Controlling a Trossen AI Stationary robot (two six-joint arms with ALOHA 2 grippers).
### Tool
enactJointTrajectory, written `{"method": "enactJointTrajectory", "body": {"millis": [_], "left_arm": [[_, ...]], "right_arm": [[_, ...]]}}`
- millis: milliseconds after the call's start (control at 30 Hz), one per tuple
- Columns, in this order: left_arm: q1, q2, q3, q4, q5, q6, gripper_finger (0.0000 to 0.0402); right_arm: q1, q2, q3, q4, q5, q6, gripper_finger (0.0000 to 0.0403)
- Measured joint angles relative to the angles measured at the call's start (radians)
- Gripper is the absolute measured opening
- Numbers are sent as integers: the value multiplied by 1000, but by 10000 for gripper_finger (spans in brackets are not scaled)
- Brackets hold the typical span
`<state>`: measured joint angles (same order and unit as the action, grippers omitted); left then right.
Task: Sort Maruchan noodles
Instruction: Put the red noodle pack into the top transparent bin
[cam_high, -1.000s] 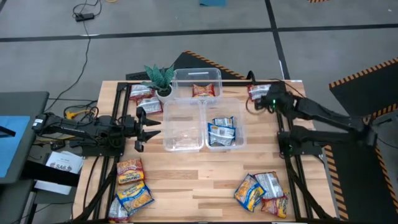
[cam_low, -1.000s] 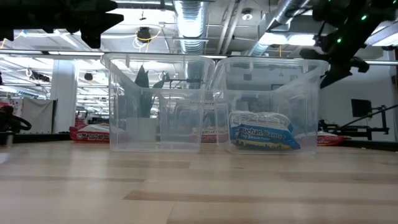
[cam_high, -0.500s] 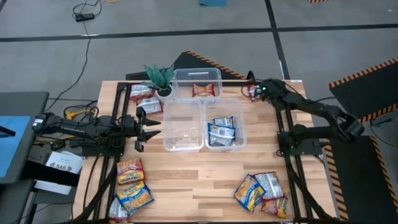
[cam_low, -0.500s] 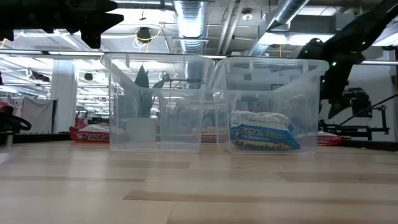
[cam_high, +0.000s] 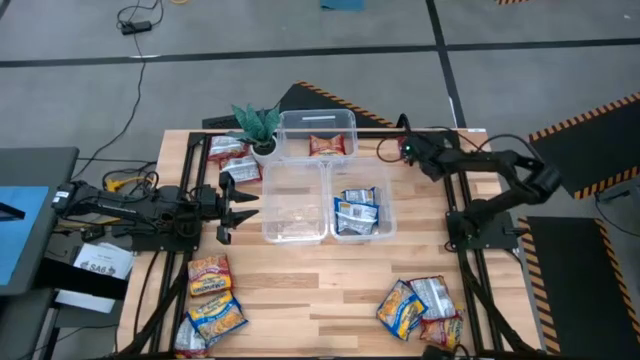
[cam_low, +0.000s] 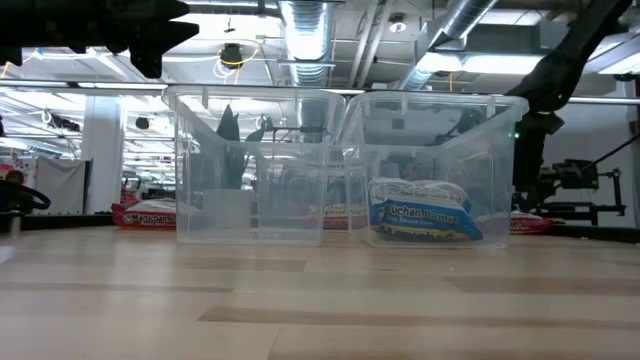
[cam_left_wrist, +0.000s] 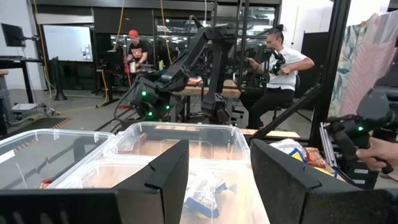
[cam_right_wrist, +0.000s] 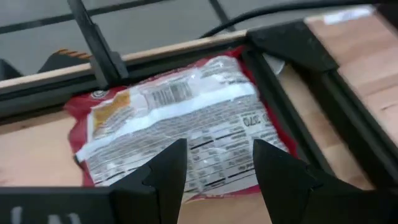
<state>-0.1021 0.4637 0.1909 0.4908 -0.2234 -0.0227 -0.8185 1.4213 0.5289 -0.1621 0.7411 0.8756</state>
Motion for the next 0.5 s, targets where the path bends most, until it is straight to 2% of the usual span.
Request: {"method": "enactJointTrajectory", "body": {"millis": [233, 500], "left_arm": [[0, 0, 0, 0, 2, -8, 160], [0, 0, 0, 0, 2, -13, 160]], "right_arm": [[37, 62, 2, 86, 23, 15, 202], [52, 91, 1, 91, 20, 16, 174]]}}
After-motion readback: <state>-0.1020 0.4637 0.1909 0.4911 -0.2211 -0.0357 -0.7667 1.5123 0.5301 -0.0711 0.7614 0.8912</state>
